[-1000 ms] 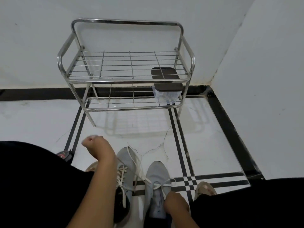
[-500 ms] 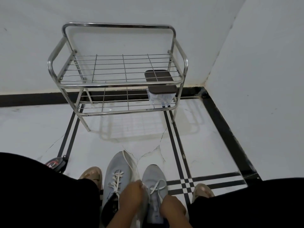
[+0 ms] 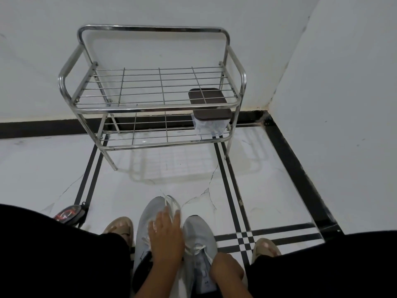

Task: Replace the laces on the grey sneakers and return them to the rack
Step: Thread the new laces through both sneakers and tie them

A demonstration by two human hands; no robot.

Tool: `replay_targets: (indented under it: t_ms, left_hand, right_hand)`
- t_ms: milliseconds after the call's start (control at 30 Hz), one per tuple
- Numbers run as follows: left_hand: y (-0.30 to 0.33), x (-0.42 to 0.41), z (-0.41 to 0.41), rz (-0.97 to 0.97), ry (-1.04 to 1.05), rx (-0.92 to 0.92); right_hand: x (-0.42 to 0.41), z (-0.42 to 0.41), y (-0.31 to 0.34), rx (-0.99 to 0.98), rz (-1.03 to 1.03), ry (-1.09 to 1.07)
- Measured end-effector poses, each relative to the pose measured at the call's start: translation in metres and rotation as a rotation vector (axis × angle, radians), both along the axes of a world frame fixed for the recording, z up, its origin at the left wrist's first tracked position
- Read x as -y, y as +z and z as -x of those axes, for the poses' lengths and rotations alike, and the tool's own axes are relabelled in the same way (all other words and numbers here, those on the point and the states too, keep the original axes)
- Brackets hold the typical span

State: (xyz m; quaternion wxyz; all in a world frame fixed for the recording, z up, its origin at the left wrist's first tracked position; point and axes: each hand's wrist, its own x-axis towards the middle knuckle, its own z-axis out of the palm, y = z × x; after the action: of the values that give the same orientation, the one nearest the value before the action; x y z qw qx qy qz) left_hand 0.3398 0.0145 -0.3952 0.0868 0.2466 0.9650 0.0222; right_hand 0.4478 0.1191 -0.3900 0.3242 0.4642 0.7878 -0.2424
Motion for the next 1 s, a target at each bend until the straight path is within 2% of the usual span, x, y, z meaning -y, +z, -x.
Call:
replay_targets:
  t_ms: [67, 133, 200, 333, 433, 533, 600, 733, 867, 1000]
  left_hand:
    - [-0.004, -0.008, -0.002, 0.07, -0.229, 0.104]
    - [-0.007, -0.006, -0.004, 0.112, -0.33, 0.141]
    - [-0.016, -0.002, -0.012, 0.161, -0.313, 0.184]
    - [-0.03, -0.004, -0.008, 0.21, -0.301, 0.122]
    - [-0.033, -0.005, -0.007, 0.248, -0.42, 0.163]
    - [-0.034, -0.004, -0.006, 0.2, -0.427, 0.139]
    - [-0.04, -0.002, -0.006, 0.276, -0.394, 0.175]
    - [-0.036, -0.005, -0.003, 0.31, -0.377, 0.176]
    - [-0.031, -0.006, 0.001, 0.288, -0.289, 0.257]
    - [-0.036, -0.001, 0.0, 0.245, -0.299, 0.28]
  right_hand:
    - [0.0, 0.0, 0.0, -0.007, 0.002, 0.008]
    - [0.0, 0.0, 0.001, -0.015, 0.007, 0.015]
    - [0.0, 0.0, 0.001, -0.025, 0.018, 0.019]
    - [-0.002, 0.0, 0.002, -0.026, 0.026, 0.024]
    - [-0.002, 0.001, 0.004, -0.044, 0.029, 0.024]
    - [-0.004, 0.001, 0.006, -0.08, 0.034, 0.013]
    - [-0.005, -0.001, 0.005, -0.103, 0.027, 0.023]
    - [-0.005, -0.005, 0.008, -0.105, 0.007, 0.058]
    - [-0.005, -0.006, 0.01, -0.105, -0.026, 0.059]
    - [-0.004, -0.005, 0.01, -0.114, -0.016, 0.054]
